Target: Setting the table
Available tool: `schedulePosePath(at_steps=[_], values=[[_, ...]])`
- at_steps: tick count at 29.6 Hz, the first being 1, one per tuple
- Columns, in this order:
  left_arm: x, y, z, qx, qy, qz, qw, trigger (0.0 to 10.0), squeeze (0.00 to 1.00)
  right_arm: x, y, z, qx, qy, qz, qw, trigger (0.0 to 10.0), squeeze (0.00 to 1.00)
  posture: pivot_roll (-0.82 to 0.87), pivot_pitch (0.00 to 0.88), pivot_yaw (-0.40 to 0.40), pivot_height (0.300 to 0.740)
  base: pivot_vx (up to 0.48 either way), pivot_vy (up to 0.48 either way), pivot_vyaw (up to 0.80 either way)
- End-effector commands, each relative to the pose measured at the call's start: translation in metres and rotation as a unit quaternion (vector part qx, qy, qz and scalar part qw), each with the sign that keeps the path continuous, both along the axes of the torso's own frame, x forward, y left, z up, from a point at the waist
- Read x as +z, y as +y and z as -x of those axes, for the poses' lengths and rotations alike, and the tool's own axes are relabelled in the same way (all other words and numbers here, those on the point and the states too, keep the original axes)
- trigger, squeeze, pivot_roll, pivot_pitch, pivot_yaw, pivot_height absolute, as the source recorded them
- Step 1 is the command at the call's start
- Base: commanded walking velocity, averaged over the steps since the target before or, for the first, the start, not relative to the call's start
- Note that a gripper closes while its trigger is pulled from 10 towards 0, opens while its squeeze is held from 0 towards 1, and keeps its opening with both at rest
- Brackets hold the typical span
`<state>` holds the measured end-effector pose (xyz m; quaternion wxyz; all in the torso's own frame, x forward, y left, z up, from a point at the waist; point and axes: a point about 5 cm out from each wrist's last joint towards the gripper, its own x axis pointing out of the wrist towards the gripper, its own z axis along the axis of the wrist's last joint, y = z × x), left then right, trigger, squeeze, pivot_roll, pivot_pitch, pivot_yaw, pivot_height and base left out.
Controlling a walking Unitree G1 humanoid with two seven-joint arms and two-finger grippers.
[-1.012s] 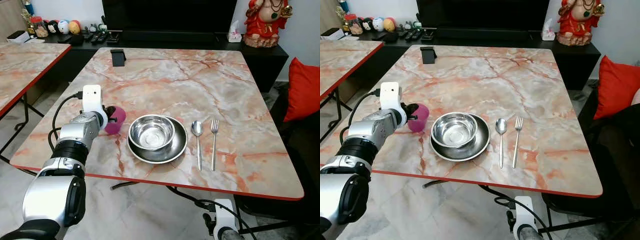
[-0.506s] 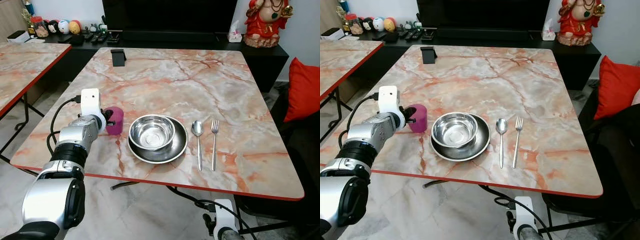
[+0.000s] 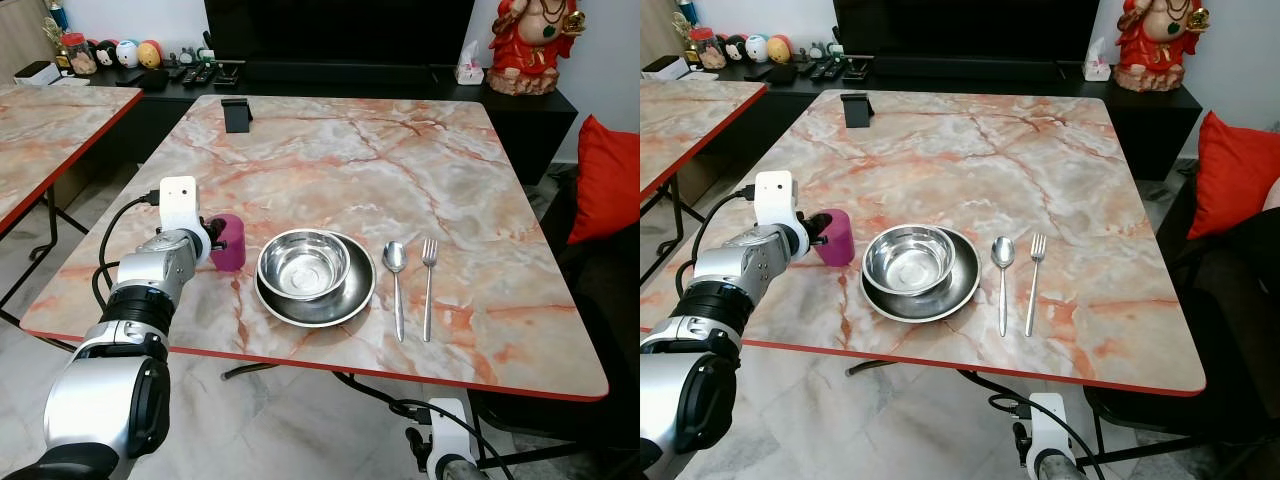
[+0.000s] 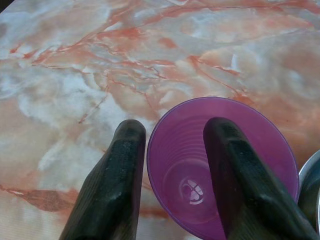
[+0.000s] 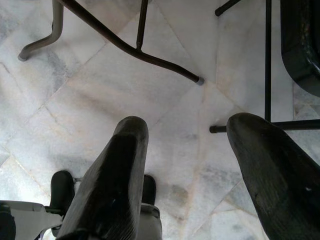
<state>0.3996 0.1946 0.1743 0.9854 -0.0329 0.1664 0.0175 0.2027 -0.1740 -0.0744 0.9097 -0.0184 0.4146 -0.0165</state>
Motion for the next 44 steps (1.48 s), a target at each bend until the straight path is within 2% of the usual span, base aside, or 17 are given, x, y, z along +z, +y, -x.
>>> schedulePosePath(at_steps=[1,10,11,12,14,15,18,20,22,23,26,29,30,34,37,40,44], values=[[0.003,0.003,0.000,0.001,-0.005,0.001,1.000,10.0,1.00,0.000,0.000,0.000,0.002,0.004,-0.001,1.000,10.0,0.00,-0.02,0.000,-0.006,0.740,0.000,0.000,0.00],[0.012,-0.002,-0.002,-0.007,-0.030,0.003,1.000,10.0,1.00,-0.001,0.000,0.001,0.002,0.004,0.000,1.000,10.0,0.00,-0.02,0.000,-0.006,0.740,0.000,0.000,0.00],[0.016,-0.003,-0.002,-0.008,-0.041,0.003,0.999,10.0,0.27,-0.001,0.000,0.001,0.002,0.004,0.000,1.000,10.0,0.00,-0.02,0.000,-0.006,0.740,0.000,0.000,0.00],[0.021,-0.002,-0.003,-0.004,-0.056,-0.004,0.998,10.0,0.00,-0.001,-0.001,0.001,0.002,0.004,0.000,1.000,10.0,0.00,-0.02,0.000,-0.006,0.740,0.000,0.000,0.00],[0.022,-0.002,-0.003,-0.003,-0.059,-0.006,0.998,10.0,0.00,-0.001,-0.001,0.001,0.002,0.004,0.000,1.000,10.0,0.00,-0.02,0.000,-0.006,0.740,0.000,0.000,0.00],[0.030,0.000,-0.003,-0.002,-0.086,-0.031,0.996,10.0,0.00,-0.001,-0.001,0.001,0.002,0.004,0.000,1.000,10.0,0.00,-0.02,0.000,-0.006,0.740,0.000,0.000,0.00],[0.057,0.002,0.003,-0.010,-0.207,-0.086,0.974,10.0,0.00,-0.001,0.000,0.001,0.001,0.003,-0.001,1.000,10.0,0.00,-0.03,0.000,-0.003,0.740,0.000,0.000,0.00],[0.060,0.002,0.011,-0.019,-0.248,-0.116,0.962,10.0,0.00,-0.001,0.000,0.001,0.000,0.003,-0.002,1.000,10.0,0.00,-0.03,0.000,-0.003,0.740,0.000,0.000,0.00],[0.056,0.000,0.027,-0.034,-0.298,-0.127,0.945,10.0,0.00,-0.001,0.000,0.001,-0.001,0.002,-0.002,1.000,10.0,0.00,-0.03,0.000,-0.001,0.740,0.000,0.000,0.00],[0.056,0.000,0.027,-0.034,-0.298,-0.127,0.945,10.0,0.00,-0.001,0.000,0.001,-0.001,0.002,-0.002,1.000,10.0,0.00,-0.03,0.000,-0.001,0.740,0.000,0.000,0.00],[0.042,-0.003,0.049,-0.038,-0.332,-0.170,0.927,10.0,0.00,-0.001,0.000,0.002,-0.004,0.000,-0.002,1.000,10.0,0.00,-0.03,0.001,0.000,0.740,0.000,0.000,0.00],[0.029,-0.002,0.071,-0.021,-0.354,-0.161,0.921,10.0,0.00,-0.001,-0.001,0.002,-0.008,-0.004,-0.002,1.000,10.0,0.00,-0.03,0.000,0.000,0.740,0.000,0.000,0.00],[0.029,-0.002,0.071,-0.021,-0.354,-0.161,0.921,10.0,0.00,-0.001,-0.001,0.002,-0.008,-0.004,-0.002,1.000,10.0,0.00,-0.03,0.000,0.000,0.740,0.000,0.000,0.00],[0.015,0.003,0.090,0.014,-0.351,-0.166,0.921,10.0,0.00,0.000,-0.002,0.002,-0.007,-0.006,-0.002,1.000,10.0,0.00,-0.03,0.000,0.001,0.740,0.000,0.000,0.00],[0.012,0.003,0.095,0.024,-0.355,-0.160,0.921,10.0,0.00,0.000,-0.002,0.002,-0.006,-0.005,-0.001,1.000,10.0,0.00,-0.04,0.000,0.003,0.740,0.000,0.000,0.00],[0.016,0.010,0.108,0.056,-0.375,-0.182,0.907,10.0,0.00,-0.001,-0.001,0.002,-0.007,-0.005,-0.001,1.000,10.0,0.00,-0.04,0.000,0.011,0.740,0.000,0.000,0.00],[0.015,0.019,0.119,0.098,-0.372,-0.211,0.899,10.0,0.00,-0.001,-0.001,0.003,-0.010,-0.004,-0.001,1.000,10.0,0.00,-0.05,0.000,0.016,0.740,0.000,0.000,0.00]])
